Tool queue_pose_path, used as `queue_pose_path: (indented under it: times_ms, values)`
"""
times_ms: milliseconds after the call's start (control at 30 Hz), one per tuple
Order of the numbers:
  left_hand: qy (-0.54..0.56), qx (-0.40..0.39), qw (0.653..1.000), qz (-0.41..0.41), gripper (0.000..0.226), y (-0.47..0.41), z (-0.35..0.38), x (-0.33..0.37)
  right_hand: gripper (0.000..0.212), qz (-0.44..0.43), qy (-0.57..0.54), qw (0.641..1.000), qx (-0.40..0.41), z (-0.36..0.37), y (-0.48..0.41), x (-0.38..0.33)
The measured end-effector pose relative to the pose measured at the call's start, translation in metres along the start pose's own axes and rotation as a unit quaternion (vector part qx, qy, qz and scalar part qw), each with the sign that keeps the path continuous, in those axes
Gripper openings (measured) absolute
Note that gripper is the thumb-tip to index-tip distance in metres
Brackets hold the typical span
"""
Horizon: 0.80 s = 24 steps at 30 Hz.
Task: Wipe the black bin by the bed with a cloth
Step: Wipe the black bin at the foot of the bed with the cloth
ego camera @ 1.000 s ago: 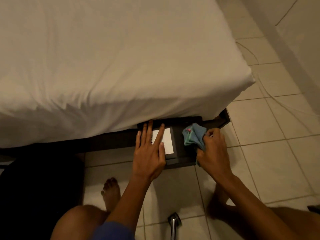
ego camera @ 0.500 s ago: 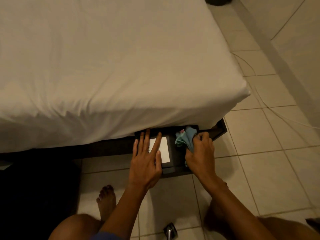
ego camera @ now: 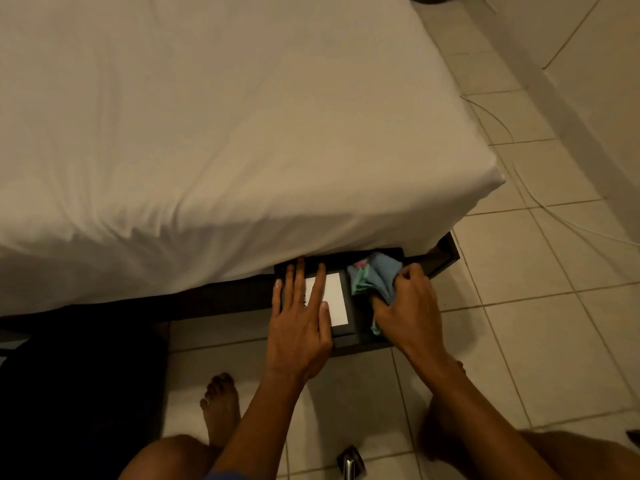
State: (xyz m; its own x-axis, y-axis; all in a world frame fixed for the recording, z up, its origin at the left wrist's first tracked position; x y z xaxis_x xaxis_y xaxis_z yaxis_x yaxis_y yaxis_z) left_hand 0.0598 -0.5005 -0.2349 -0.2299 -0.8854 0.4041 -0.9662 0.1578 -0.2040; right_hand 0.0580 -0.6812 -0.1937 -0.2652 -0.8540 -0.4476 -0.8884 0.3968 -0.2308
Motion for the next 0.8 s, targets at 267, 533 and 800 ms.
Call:
queue_pose_path:
  times_ms: [267, 533, 800]
  values:
    - [-0.010, 0.003, 1.000, 0.007, 0.066, -0.001, 0.001, -0.007, 0.039, 0.095, -0.002, 0.995, 0.025, -0.012, 0.020, 0.011]
    - [-0.004, 0.011, 1.000, 0.003, 0.065, -0.004, 0.005, -0.001, 0.032, 0.116, -0.046, 0.992, 0.035, -0.007, -0.015, 0.011]
    - [0.000, 0.011, 1.000, -0.005, 0.065, -0.002, 0.002, 0.000, 0.031, 0.097, -0.019, 0.995, 0.028, -0.019, 0.015, 0.013]
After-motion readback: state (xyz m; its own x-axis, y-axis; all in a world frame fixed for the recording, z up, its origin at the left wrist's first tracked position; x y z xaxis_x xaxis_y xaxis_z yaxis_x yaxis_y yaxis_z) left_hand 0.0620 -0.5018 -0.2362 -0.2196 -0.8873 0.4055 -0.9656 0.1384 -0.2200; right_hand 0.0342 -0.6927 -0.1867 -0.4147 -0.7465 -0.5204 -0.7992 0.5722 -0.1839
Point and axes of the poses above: each hand's wrist, its own y-axis away from the middle knuckle, its own z-axis out of the palm, x = y × z, the point moved 1 cm from there along -y, towards the middle knuckle, and after that the axes turned 14 degrees about x, right-handed, at the moved point
